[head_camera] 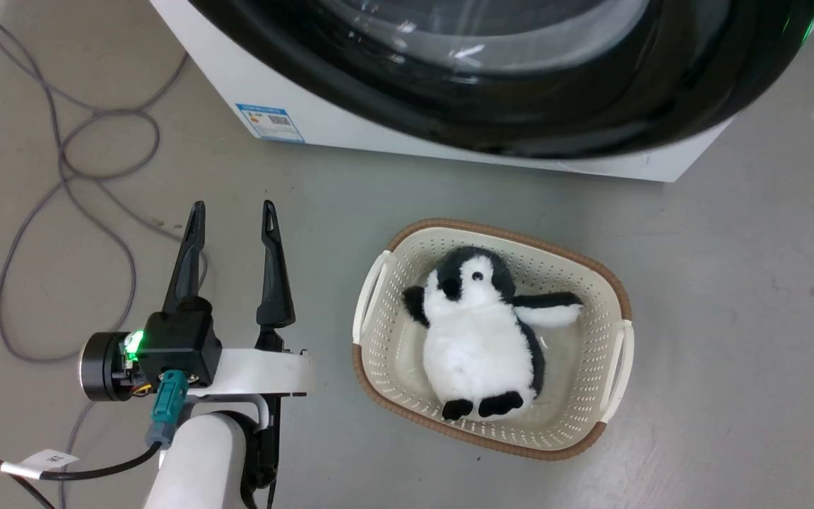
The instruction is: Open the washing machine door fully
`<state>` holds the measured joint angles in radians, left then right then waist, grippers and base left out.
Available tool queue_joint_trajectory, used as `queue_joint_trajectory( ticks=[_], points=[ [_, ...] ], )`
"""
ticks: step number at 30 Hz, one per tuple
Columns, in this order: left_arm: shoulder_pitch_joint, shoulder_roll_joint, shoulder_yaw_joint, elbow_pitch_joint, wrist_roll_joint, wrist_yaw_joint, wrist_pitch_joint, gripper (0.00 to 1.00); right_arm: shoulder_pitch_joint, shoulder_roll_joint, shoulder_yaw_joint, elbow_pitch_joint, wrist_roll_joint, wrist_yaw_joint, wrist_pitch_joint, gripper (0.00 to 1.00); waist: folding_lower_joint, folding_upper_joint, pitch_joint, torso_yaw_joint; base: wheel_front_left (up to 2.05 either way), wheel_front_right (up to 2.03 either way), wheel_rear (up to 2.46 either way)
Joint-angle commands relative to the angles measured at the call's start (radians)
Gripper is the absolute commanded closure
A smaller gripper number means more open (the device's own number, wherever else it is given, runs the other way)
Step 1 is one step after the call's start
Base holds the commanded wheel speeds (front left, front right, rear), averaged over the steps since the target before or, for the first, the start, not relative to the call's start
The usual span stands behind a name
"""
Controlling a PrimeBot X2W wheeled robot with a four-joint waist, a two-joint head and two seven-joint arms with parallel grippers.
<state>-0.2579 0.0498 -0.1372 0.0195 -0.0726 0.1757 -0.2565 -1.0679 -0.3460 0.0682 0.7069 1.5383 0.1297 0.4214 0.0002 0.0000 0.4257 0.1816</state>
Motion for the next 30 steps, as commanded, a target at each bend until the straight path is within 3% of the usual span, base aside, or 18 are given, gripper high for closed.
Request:
queue_joint_trajectory(
  ticks=[1, 14, 30],
  points=[
    [0.001, 0.0, 0.005, 0.005, 0.001, -0.001, -0.005, 0.0, 0.035, 0.017, 0.023, -0.009, -0.005, 0.001, 0.023, 1.0, -0.0002, 0.0, -0.013, -0.008, 0.0, 0.0, 0.0],
    [0.055, 0.0, 0.034, 0.032, 0.02, -0.02, -0.005, 0.0, 0.207, 0.031, 0.082, -0.106, 0.004, 0.001, 0.11, 1.0, -0.0002, 0.0, -0.114, -0.043, 0.0, 0.0, 0.0],
    [0.139, 0.0, 0.044, 0.074, 0.029, -0.043, -0.005, 0.0, 0.49, 0.1, 0.157, -0.302, 0.054, 0.001, 0.21, 1.0, -0.0002, 0.0, -0.235, -0.05, 0.0, 0.0, 0.0]
  ],
)
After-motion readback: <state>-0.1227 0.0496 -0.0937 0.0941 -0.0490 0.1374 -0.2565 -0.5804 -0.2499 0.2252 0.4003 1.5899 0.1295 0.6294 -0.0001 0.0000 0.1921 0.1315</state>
